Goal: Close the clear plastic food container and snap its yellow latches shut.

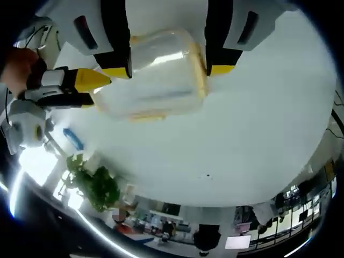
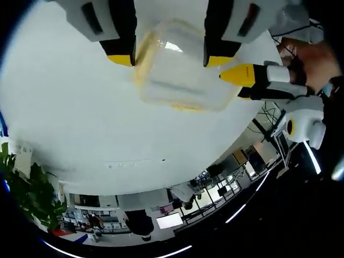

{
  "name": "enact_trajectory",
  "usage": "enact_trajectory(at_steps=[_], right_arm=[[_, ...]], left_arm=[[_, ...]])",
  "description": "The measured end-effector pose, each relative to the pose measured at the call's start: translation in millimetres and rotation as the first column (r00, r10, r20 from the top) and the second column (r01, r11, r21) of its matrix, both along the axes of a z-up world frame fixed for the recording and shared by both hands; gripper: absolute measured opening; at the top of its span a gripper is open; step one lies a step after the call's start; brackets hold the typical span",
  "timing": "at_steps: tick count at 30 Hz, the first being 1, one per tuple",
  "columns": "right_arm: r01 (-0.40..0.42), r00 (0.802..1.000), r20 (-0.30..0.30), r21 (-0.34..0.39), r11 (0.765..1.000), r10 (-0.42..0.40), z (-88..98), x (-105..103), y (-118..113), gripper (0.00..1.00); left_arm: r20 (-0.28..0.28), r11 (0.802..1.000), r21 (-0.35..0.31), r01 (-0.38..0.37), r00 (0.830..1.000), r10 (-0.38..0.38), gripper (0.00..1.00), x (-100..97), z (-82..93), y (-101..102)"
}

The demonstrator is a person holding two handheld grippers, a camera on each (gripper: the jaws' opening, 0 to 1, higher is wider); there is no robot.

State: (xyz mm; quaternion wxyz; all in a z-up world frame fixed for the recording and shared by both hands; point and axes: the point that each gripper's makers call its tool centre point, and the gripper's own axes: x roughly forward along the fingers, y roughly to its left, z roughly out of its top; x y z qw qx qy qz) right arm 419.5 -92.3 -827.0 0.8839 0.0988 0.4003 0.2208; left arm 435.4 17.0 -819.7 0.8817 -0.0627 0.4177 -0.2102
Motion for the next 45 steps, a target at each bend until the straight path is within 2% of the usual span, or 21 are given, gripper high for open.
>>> enact_trajectory(at_steps=[2,3,4,5,8,9,10,11,12,13,16,24,29,45], right_arm=[[0.013,1.000,0.000,0.004,1.000,-0.013,0.3,0.7,0.3,0.47],[0.037,0.999,-0.002,0.004,0.999,-0.037,0.1,3.2,-1.6,0.47],[0.025,1.000,-0.007,0.009,1.000,-0.025,1.4,2.2,-0.5,0.46],[0.032,0.999,-0.004,0.008,0.999,-0.032,1.7,3.2,-1.2,0.46],[0.034,0.999,-0.015,0.027,0.999,-0.033,0.5,6.4,-0.3,0.44],[0.086,0.996,-0.033,0.117,0.989,-0.082,3.6,13.9,6.2,0.42],[0.153,0.985,-0.099,0.138,0.978,-0.140,1.3,18.1,-3.1,0.42],[0.151,0.983,-0.127,0.153,0.977,-0.132,0.2,15.9,-3.8,0.42],[0.107,0.994,-0.021,0.092,0.990,-0.105,3.8,16.3,-5.2,0.42],[0.109,0.994,-0.034,0.093,0.990,-0.106,4.6,12.0,-4.1,0.42],[0.104,0.994,-0.020,0.084,0.991,-0.103,-0.4,8.9,2.5,0.42],[0.094,0.995,-0.035,0.089,0.992,-0.091,-2.5,3.7,20.1,0.42],[0.079,0.997,-0.010,0.096,0.992,-0.078,-1.5,6.1,36.6,0.43],[0.073,0.997,-0.027,0.084,0.994,-0.071,-0.5,16.9,99.0,0.43]], left_arm=[[-0.017,0.999,-0.025,-0.030,0.999,0.029,0.51,1.4,-1.2,0.0],[-0.085,0.998,-0.051,-0.026,0.996,0.022,0.49,-5.6,-6.6,-2.6],[-0.074,0.991,-0.106,-0.084,0.994,0.076,0.48,1.6,-7.3,-5.0],[-0.094,0.985,-0.132,-0.112,0.991,0.100,0.48,-0.2,-10.0,-5.2],[-0.073,0.989,-0.116,-0.092,0.994,0.084,0.48,-1.5,-10.6,-5.4],[-0.068,0.987,-0.132,-0.094,0.994,0.085,0.47,-2.5,-9.1,-9.8],[-0.072,0.986,-0.124,-0.114,0.992,0.106,0.47,-3.1,-12.4,-8.0],[-0.060,0.986,-0.124,-0.112,0.993,0.105,0.47,-2.1,-12.4,-7.3],[-0.058,0.985,-0.125,-0.117,0.992,0.110,0.47,-0.7,-13.7,-8.2],[-0.058,0.985,-0.125,-0.115,0.992,0.108,0.47,-0.8,-12.0,-7.1],[-0.061,0.985,-0.128,-0.115,0.992,0.108,0.47,-2.8,-11.8,-6.2],[-0.061,0.984,-0.132,-0.122,0.992,0.115,0.48,-7.9,-8.6,12.7],[-0.074,0.983,-0.136,-0.124,0.991,0.114,0.47,-8.3,-8.5,31.9],[-0.077,0.985,-0.132,-0.113,0.992,0.103,0.47,4.1,-7.2,94.1]])
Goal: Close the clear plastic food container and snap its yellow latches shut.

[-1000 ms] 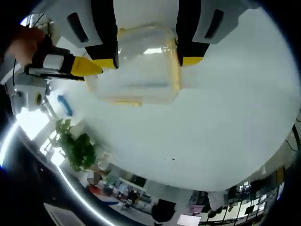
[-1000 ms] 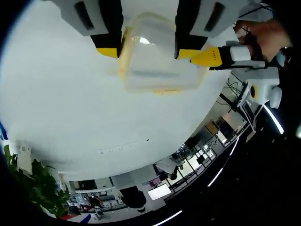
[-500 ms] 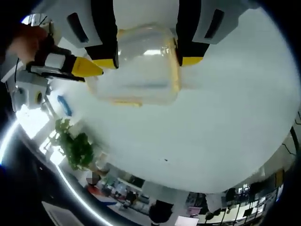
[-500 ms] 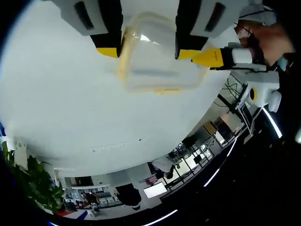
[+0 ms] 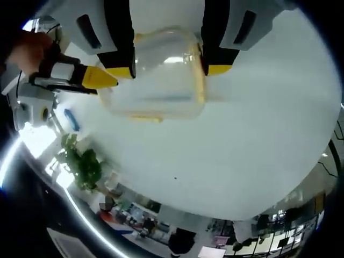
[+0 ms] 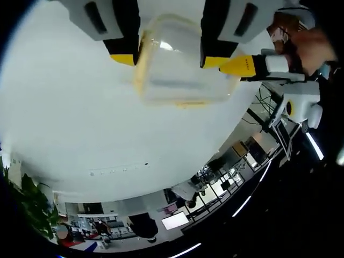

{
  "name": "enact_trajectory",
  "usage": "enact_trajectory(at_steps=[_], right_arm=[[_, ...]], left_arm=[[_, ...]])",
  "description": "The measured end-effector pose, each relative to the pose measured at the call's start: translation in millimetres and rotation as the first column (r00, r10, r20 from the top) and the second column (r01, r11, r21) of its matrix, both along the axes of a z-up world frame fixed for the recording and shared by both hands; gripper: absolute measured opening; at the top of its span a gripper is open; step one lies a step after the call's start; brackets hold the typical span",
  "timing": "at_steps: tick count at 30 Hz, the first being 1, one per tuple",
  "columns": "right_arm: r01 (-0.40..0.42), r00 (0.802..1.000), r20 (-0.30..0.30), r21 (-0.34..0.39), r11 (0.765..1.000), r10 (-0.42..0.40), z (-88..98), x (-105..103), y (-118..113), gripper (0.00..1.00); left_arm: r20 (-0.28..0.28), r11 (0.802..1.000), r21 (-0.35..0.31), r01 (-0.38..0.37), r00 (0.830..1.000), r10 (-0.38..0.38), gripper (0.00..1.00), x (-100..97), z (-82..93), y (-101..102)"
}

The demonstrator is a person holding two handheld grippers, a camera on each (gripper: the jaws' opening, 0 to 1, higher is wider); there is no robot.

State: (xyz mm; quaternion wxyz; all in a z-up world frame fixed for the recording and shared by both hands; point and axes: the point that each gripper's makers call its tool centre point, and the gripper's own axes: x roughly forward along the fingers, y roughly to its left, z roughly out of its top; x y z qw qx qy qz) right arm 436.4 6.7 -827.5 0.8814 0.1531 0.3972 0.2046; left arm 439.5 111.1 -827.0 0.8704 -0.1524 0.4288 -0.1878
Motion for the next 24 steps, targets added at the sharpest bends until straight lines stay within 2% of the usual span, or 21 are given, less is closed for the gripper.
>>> enact_trajectory(at_steps=[14,24], right_arm=[[-0.001,1.000,0.003,-0.004,1.000,0.001,0.3,20.8,45.2,0.43],[0.019,1.000,-0.001,-0.002,1.000,-0.019,-0.3,36.9,62.9,0.43]], left_arm=[[-0.002,1.000,0.007,0.008,1.000,-0.008,0.48,19.8,0.6,45.6],[0.002,1.000,0.010,0.009,1.000,-0.009,0.48,38.3,1.0,62.3]])
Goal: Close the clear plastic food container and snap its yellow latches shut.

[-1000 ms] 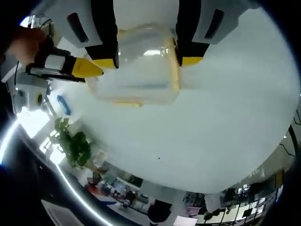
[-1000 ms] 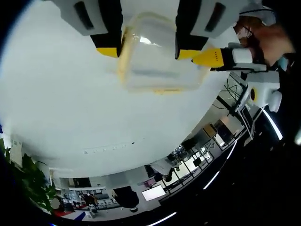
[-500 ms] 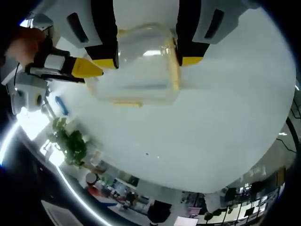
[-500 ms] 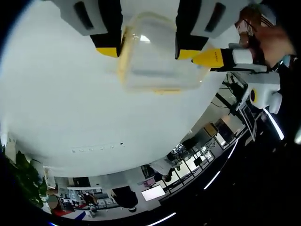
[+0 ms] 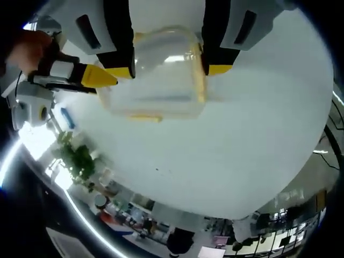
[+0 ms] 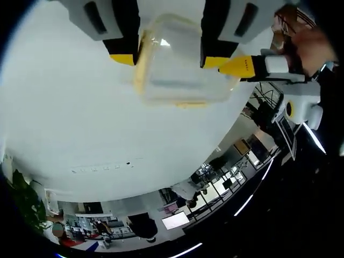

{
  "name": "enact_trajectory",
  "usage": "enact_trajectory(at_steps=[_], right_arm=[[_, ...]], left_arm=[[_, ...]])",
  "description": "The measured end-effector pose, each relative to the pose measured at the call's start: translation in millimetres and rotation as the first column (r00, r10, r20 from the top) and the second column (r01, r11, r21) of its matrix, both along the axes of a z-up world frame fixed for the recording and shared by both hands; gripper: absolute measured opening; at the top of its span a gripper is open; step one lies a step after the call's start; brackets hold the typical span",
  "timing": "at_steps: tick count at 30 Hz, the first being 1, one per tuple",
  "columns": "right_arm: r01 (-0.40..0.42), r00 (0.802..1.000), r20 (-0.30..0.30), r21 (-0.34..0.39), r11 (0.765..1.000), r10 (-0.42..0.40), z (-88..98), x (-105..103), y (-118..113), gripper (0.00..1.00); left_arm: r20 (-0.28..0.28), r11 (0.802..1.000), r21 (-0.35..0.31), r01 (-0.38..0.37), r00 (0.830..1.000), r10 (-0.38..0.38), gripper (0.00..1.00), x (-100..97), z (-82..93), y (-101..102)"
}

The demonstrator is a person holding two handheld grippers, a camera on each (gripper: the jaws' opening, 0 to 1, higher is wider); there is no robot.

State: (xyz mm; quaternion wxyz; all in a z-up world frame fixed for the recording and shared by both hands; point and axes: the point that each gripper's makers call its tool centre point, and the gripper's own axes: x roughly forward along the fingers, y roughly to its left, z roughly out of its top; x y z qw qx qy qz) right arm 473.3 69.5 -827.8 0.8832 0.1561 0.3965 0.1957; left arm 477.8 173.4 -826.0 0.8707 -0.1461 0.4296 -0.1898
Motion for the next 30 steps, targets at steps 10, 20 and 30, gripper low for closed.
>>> enact_trajectory(at_steps=[10,20,30], right_arm=[[0.003,1.000,-0.001,0.006,1.000,-0.003,-0.2,3.8,5.8,0.44],[-0.013,1.000,-0.020,0.004,1.000,0.013,0.2,2.9,6.8,0.47],[-0.020,0.995,0.097,-0.082,0.996,0.028,11.3,12.3,4.3,0.73]], left_arm=[[0.003,1.000,0.002,-0.008,1.000,0.008,0.49,3.6,0.3,6.1],[0.015,1.000,0.015,0.001,1.000,-0.001,0.54,4.2,0.2,3.6],[0.100,1.000,0.024,-0.004,0.995,0.001,0.68,15.0,6.3,33.3]])
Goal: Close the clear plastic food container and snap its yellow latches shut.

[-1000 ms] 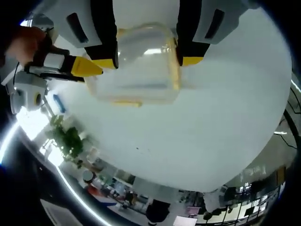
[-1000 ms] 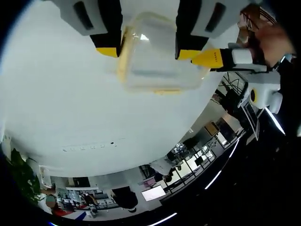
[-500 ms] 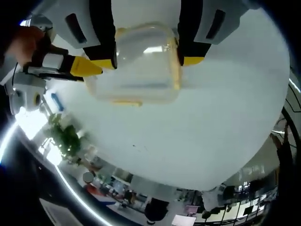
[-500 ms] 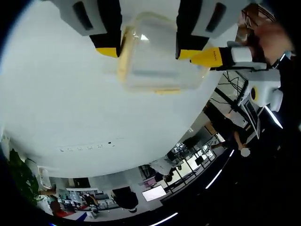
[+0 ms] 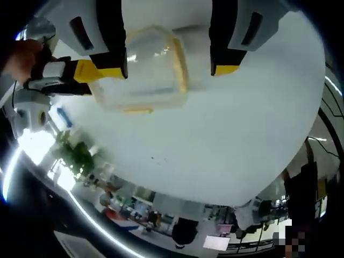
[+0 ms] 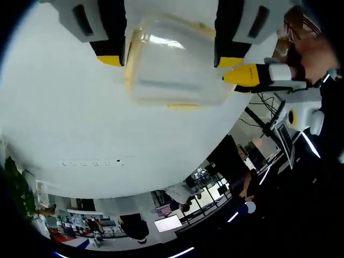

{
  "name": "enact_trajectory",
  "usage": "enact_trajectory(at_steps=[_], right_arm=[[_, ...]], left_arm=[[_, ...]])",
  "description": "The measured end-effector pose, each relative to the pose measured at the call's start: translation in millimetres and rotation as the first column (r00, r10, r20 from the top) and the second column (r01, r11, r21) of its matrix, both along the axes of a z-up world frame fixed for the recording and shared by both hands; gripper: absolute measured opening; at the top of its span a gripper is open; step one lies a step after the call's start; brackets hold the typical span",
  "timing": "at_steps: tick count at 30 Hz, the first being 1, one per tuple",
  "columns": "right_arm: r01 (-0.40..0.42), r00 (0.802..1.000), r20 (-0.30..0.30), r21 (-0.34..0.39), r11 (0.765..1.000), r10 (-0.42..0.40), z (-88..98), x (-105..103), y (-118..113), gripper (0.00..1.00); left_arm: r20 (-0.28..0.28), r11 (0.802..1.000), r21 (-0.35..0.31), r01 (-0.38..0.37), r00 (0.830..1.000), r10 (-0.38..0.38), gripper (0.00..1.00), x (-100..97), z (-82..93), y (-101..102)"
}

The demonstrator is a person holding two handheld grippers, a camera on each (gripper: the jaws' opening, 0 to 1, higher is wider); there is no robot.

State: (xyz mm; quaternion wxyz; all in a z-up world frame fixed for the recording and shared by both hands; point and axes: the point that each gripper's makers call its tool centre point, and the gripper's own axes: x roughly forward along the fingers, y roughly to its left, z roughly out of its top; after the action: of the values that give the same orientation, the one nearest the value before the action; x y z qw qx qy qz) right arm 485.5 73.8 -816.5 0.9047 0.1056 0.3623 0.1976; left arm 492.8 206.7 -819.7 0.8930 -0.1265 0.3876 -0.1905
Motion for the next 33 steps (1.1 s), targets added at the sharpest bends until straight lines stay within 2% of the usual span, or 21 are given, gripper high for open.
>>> enact_trajectory(at_steps=[1,3,5,6,7,8,13,19,24,33], right_arm=[[0.004,1.000,-0.006,0.013,1.000,-0.004,1.7,-1.2,-0.1,0.73],[0.006,1.000,0.020,0.012,1.000,-0.007,5.4,3.2,-1.5,0.79],[0.003,0.997,0.071,-0.034,0.999,-0.001,7.8,9.9,-5.8,0.96],[-0.010,0.997,0.073,-0.033,0.999,0.013,7.2,9.9,-3.5,1.00],[-0.049,0.997,0.059,-0.041,0.998,0.051,4.2,6.4,-1.9,0.98],[-0.023,0.999,0.047,-0.034,0.999,0.024,1.6,7.6,-3.8,0.99],[-0.019,0.998,0.052,-0.037,0.999,0.021,3.8,9.6,-6.7,0.99],[-0.024,0.998,0.050,-0.027,0.999,0.025,10.5,3.5,-7.9,0.98],[-0.012,0.999,0.042,0.005,1.000,0.012,21.6,-7.2,-9.5,0.98],[-0.084,0.988,0.128,-0.035,0.996,0.087,58.0,-46.5,-15.8,0.98]], left_arm=[[0.006,1.000,-0.002,0.003,1.000,-0.003,0.71,-0.3,-0.6,2.4],[0.016,1.000,-0.001,0.002,1.000,-0.002,0.81,-0.4,-2.6,6.9],[0.039,1.000,0.012,-0.010,0.999,0.010,0.95,1.2,-4.2,12.9],[0.048,1.000,0.010,-0.014,0.999,0.014,0.99,1.1,-3.8,13.6],[0.050,1.000,0.009,-0.013,0.999,0.013,0.98,0.7,-3.7,14.1],[0.045,1.000,0.007,-0.009,0.999,0.008,0.99,0.3,-5.3,13.2],[0.046,1.000,0.010,-0.016,0.999,0.015,0.99,-2.1,-5.0,14.1],[0.062,1.000,0.015,-0.003,0.998,0.002,0.99,-5.9,4.5,13.2],[0.089,0.999,0.025,0.036,0.995,-0.038,0.99,-16.0,21.3,8.6],[0.145,0.998,0.044,0.050,0.988,-0.056,0.99,-47.0,60.8,10.5]])
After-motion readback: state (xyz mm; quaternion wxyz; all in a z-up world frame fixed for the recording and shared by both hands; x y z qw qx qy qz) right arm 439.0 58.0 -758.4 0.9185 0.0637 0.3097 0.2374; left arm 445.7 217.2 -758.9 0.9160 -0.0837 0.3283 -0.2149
